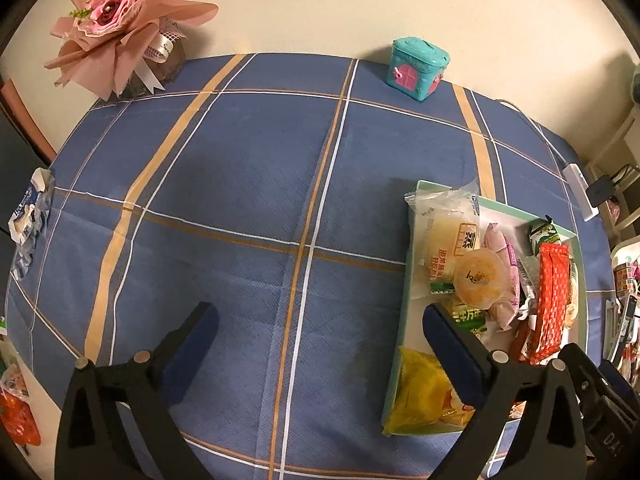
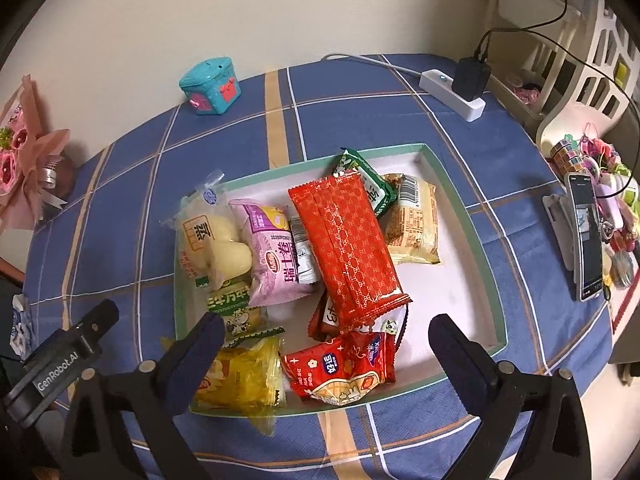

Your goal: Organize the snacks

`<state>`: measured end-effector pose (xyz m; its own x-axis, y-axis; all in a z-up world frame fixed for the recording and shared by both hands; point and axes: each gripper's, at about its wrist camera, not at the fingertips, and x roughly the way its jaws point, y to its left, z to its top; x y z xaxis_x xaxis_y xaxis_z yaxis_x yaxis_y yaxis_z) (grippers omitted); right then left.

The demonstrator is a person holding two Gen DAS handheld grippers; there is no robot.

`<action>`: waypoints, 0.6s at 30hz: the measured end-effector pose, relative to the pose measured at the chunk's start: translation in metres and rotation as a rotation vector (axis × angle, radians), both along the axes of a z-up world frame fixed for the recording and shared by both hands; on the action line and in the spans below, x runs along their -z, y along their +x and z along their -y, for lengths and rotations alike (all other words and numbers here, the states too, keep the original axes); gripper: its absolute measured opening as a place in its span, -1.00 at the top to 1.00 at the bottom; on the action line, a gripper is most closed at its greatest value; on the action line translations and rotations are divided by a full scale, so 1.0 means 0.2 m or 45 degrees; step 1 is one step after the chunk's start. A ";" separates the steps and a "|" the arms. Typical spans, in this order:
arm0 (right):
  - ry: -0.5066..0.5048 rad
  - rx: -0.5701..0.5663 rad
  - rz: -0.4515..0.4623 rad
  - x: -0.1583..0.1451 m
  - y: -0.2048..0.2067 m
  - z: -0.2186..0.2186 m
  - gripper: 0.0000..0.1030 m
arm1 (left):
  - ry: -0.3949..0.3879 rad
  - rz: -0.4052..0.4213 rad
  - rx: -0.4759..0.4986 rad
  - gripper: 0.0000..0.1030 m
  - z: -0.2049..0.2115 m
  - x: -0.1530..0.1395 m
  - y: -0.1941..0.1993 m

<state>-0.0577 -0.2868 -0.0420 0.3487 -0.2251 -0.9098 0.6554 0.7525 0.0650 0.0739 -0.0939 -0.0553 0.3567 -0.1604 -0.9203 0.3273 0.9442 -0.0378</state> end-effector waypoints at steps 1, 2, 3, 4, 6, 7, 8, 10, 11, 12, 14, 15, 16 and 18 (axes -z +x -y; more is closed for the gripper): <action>0.000 0.000 0.001 0.00 0.00 0.00 -1.00 | -0.003 0.003 0.003 -0.98 0.00 0.00 0.00; -0.001 -0.002 0.001 0.00 0.00 0.00 -1.00 | -0.007 0.007 0.007 -0.98 0.00 -0.01 0.00; -0.001 -0.003 0.002 0.00 0.00 0.00 -1.00 | -0.008 0.015 0.012 -0.98 0.01 -0.02 0.00; -0.001 -0.005 0.002 0.00 0.00 0.00 -1.00 | -0.006 0.025 0.017 -0.98 0.02 -0.02 -0.01; -0.003 -0.009 0.004 -0.01 0.00 -0.01 -1.00 | 0.014 0.061 0.018 -0.98 0.03 -0.05 -0.02; -0.003 -0.010 0.007 -0.01 0.00 -0.01 -1.00 | 0.027 0.085 0.017 -0.98 0.03 -0.06 -0.03; -0.004 -0.009 0.010 -0.01 0.00 -0.01 -1.00 | 0.033 0.100 0.016 -0.98 0.04 -0.07 -0.04; -0.008 -0.003 0.021 -0.02 0.00 -0.01 -1.00 | 0.008 0.128 0.022 -0.98 0.04 -0.10 -0.04; -0.010 0.002 0.030 -0.03 -0.01 -0.01 -1.00 | -0.019 0.133 0.024 -0.98 0.04 -0.11 -0.05; -0.013 0.005 0.036 -0.03 -0.01 -0.01 -1.00 | -0.043 0.137 0.023 -0.98 0.04 -0.13 -0.05; -0.020 0.009 0.053 -0.04 -0.02 -0.01 -1.00 | -0.056 0.145 0.013 -0.98 0.04 -0.15 -0.06; -0.022 0.014 0.065 -0.05 -0.03 -0.02 -1.00 | -0.046 0.153 0.007 -0.98 0.04 -0.16 -0.07; -0.022 0.016 0.074 -0.05 -0.03 -0.02 -1.00 | -0.021 0.170 0.000 -0.98 0.03 -0.17 -0.07; -0.031 0.025 0.089 -0.06 -0.05 -0.04 -1.00 | 0.010 0.203 -0.013 -0.98 0.02 -0.18 -0.10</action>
